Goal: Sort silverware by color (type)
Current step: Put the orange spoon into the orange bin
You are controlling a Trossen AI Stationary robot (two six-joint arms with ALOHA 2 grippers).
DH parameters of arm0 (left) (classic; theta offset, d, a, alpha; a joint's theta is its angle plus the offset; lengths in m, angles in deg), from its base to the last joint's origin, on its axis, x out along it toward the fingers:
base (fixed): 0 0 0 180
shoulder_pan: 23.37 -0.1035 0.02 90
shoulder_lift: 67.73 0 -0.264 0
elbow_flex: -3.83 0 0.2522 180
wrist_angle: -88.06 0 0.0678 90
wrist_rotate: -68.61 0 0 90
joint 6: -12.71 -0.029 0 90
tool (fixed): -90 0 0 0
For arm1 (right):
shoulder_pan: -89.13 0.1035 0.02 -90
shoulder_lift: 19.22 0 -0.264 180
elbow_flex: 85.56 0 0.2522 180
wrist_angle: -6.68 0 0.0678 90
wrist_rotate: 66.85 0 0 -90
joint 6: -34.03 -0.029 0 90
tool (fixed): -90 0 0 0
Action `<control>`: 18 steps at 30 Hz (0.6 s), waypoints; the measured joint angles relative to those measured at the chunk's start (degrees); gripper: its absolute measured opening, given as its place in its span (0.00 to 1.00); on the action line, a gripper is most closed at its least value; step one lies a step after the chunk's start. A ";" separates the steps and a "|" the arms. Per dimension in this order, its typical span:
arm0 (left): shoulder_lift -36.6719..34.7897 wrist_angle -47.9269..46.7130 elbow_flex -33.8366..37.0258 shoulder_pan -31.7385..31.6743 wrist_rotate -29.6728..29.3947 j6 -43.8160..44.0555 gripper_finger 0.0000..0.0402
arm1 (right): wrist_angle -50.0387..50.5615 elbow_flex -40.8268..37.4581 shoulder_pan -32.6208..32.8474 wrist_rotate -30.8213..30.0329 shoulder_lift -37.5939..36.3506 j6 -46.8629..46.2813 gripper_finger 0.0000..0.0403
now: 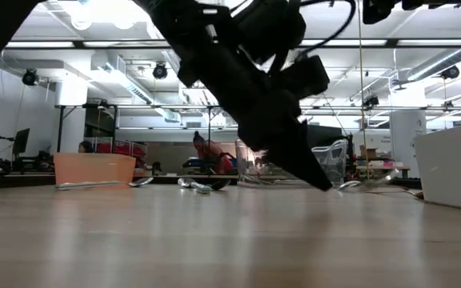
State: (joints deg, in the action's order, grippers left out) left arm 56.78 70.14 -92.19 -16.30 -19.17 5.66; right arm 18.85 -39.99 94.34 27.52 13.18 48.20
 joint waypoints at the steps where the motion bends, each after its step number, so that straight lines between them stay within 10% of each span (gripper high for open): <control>1: -0.45 -0.62 0.00 0.00 -0.26 -0.01 0.00 | 0.00 0.00 -0.01 0.01 0.00 -0.05 0.11; 18: -14.95 -12.86 3.74 -1.51 -6.45 -2.51 0.00 | 0.58 0.00 0.01 0.01 0.00 -0.73 0.11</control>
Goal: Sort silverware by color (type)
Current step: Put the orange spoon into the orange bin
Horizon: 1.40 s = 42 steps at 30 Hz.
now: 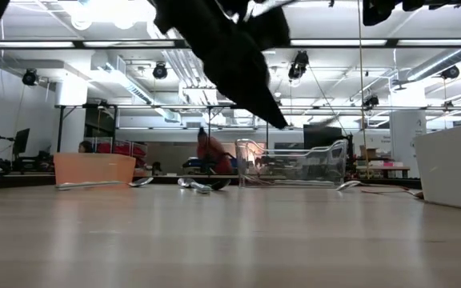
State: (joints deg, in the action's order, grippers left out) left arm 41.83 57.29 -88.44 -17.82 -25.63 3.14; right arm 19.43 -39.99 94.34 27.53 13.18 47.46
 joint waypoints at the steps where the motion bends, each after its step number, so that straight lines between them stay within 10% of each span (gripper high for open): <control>1: -1.36 -0.12 1.16 -0.12 -0.78 0.02 0.00 | 0.09 0.00 0.00 0.00 0.00 0.00 0.11; 21: -31.78 -0.99 29.61 -13.06 -26.25 26.95 0.00 | 0.23 0.00 -0.37 -6.35 0.76 -0.98 0.11; 42: -37.38 -11.05 36.33 -41.00 -26.33 36.63 0.00 | -1.01 0.00 -0.39 -12.04 2.58 -0.90 0.11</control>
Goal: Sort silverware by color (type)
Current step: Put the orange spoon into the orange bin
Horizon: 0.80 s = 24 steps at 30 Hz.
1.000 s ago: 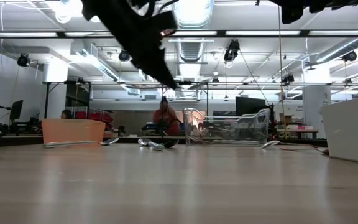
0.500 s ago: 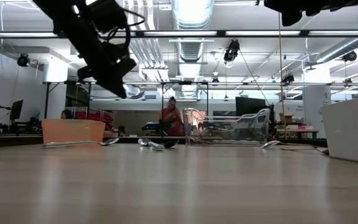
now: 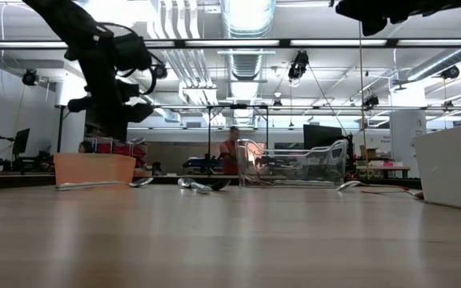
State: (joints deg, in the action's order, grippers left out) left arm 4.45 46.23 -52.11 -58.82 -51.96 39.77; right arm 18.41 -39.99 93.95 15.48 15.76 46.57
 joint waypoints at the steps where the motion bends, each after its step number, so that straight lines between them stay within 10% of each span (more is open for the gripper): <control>1: 0.00 0.05 0.22 -0.86 0.00 -0.30 0.00 | 0.00 0.00 0.00 0.00 0.00 0.02 0.11; 24: 0.04 -4.60 1.67 -10.77 12.13 -6.64 0.00 | 0.04 0.00 0.00 0.00 0.00 0.09 0.11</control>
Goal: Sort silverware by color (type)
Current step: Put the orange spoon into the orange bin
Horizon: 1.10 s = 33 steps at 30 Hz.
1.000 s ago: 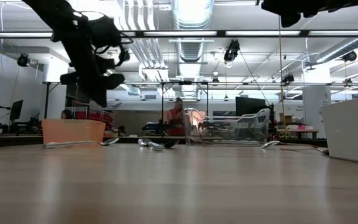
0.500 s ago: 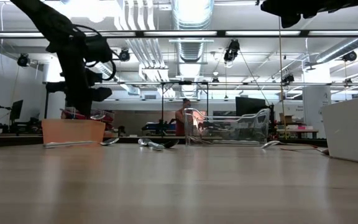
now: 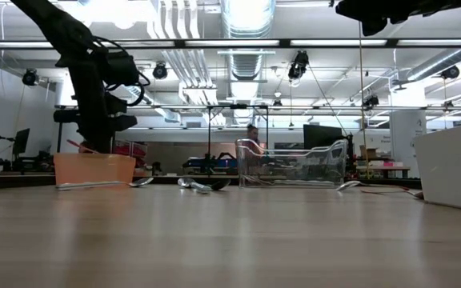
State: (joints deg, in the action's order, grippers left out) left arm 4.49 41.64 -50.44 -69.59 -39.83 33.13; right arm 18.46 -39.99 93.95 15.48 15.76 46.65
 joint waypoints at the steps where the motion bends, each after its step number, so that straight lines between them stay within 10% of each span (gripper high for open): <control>1: 0.00 0.00 0.00 -0.11 0.00 0.00 0.00 | 0.00 0.00 0.00 0.00 0.00 0.00 0.11; 33: 8.85 4.81 0.81 -0.39 -0.61 0.90 0.00 | 0.04 0.00 0.00 0.00 0.00 0.90 0.11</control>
State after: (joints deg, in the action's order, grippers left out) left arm 13.35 46.45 -49.63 -69.98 -40.44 34.03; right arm 18.49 -39.99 93.95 15.49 15.76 47.55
